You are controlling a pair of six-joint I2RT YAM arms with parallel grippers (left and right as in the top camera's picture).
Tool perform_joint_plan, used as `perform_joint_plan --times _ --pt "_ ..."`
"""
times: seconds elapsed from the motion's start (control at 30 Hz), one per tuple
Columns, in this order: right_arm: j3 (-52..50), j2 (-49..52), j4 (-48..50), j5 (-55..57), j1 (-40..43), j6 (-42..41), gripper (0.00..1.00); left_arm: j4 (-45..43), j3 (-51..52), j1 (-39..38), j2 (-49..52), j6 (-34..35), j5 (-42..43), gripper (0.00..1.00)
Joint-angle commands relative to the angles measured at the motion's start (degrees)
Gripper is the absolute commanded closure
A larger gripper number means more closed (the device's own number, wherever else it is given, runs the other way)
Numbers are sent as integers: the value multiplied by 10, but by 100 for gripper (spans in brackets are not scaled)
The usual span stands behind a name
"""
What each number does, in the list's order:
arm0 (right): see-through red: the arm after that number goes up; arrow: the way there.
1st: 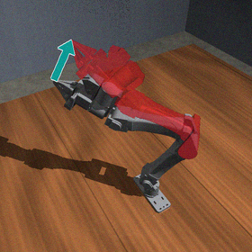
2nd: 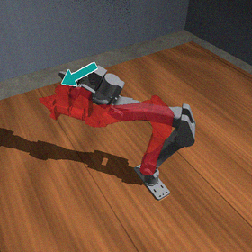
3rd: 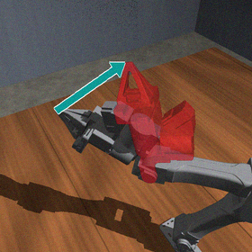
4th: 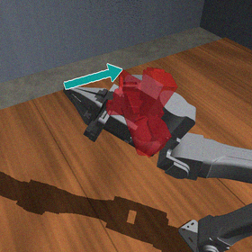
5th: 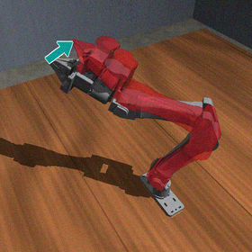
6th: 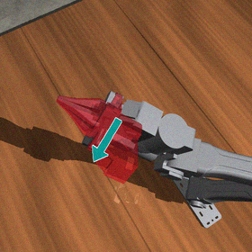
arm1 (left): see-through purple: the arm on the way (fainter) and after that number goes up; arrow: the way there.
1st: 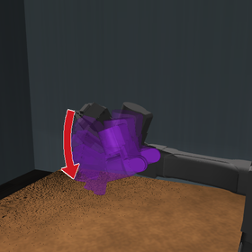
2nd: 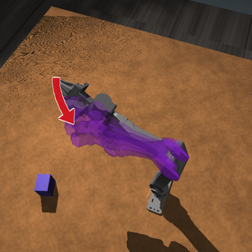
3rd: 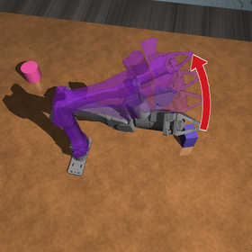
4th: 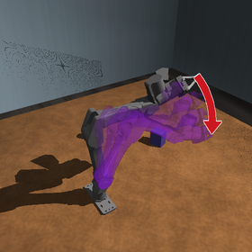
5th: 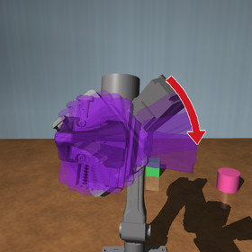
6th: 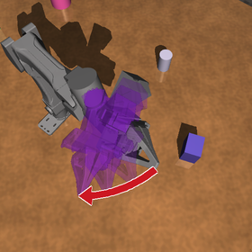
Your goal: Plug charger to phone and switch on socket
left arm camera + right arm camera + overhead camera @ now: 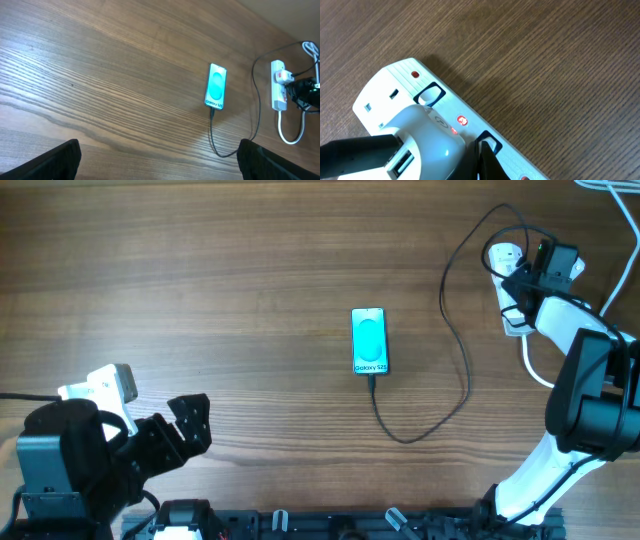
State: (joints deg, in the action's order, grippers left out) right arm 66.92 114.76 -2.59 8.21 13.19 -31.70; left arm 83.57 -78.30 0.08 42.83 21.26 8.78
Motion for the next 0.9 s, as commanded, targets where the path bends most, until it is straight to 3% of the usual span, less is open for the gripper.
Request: perform_joint_plan --times 0.0,0.13,0.37,0.6,0.77,0.87 --pt "-5 33 -36 -96 -35 9 95 3 2 0 -1 -7 -10 0" --pt "-5 21 -76 -81 -35 17 96 3 2 0 -1 -7 -10 0" --pt "-5 -94 -193 79 -35 -30 96 3 2 0 -1 -7 -10 0" --pt "-5 -245 -275 87 -35 -30 96 3 2 0 -1 -9 -28 0" --pt "-5 -369 -330 82 -36 -30 96 -8 2 0 -20 -58 -26 0" --pt "-5 -448 -357 58 -37 -29 95 -19 2 0 -80 -84 -24 0"
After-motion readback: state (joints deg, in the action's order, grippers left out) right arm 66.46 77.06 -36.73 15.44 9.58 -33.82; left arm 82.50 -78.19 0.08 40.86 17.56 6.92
